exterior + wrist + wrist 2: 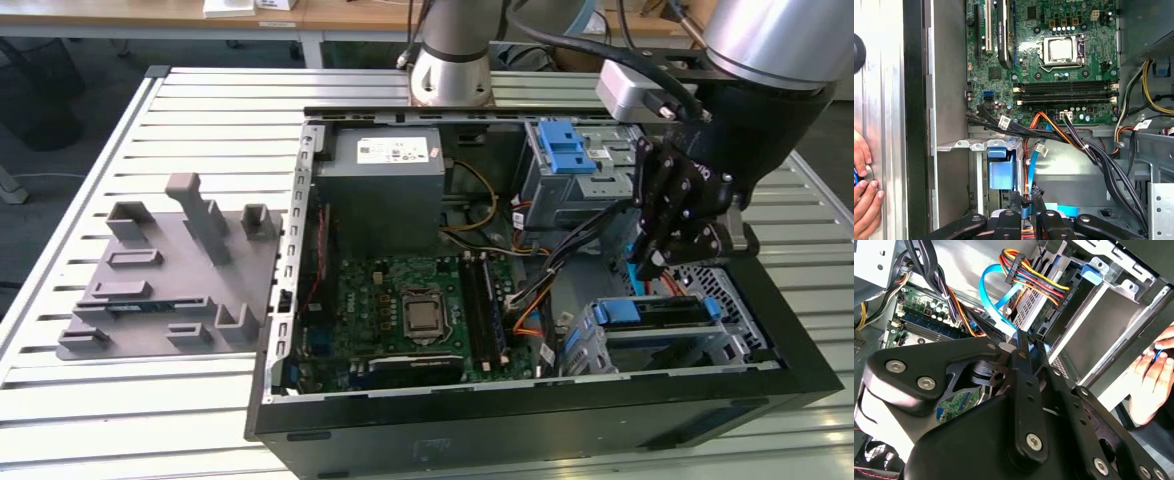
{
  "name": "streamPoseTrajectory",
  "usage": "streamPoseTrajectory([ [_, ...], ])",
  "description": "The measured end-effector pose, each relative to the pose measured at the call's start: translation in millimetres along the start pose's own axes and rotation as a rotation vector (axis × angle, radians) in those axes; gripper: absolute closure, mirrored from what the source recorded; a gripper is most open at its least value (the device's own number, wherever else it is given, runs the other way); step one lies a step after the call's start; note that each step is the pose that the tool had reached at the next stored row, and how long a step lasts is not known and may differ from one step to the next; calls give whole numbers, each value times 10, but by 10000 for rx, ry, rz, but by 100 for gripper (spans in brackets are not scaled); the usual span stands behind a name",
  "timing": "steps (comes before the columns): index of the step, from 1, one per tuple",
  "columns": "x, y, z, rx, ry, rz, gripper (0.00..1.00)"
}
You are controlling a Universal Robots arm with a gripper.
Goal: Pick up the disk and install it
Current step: 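Insert the second disk wire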
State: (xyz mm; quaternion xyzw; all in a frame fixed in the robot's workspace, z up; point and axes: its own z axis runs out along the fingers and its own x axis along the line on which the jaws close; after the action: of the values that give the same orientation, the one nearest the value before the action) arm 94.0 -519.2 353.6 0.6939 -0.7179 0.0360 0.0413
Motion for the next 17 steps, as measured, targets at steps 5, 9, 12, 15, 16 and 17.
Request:
streamPoseTrajectory([
  [5, -2, -42, 8, 0, -1, 0, 84],
  [9, -3, -62, 12, 0, -2, 1, 84],
  [12, -4, -74, 15, 0, -1, 0, 84],
  [15, -5, -87, 21, 0, 0, 0, 84],
  [16, -5, -87, 21, 0, 0, 0, 84],
  [17, -5, -87, 20, 0, 2, 1, 84],
])
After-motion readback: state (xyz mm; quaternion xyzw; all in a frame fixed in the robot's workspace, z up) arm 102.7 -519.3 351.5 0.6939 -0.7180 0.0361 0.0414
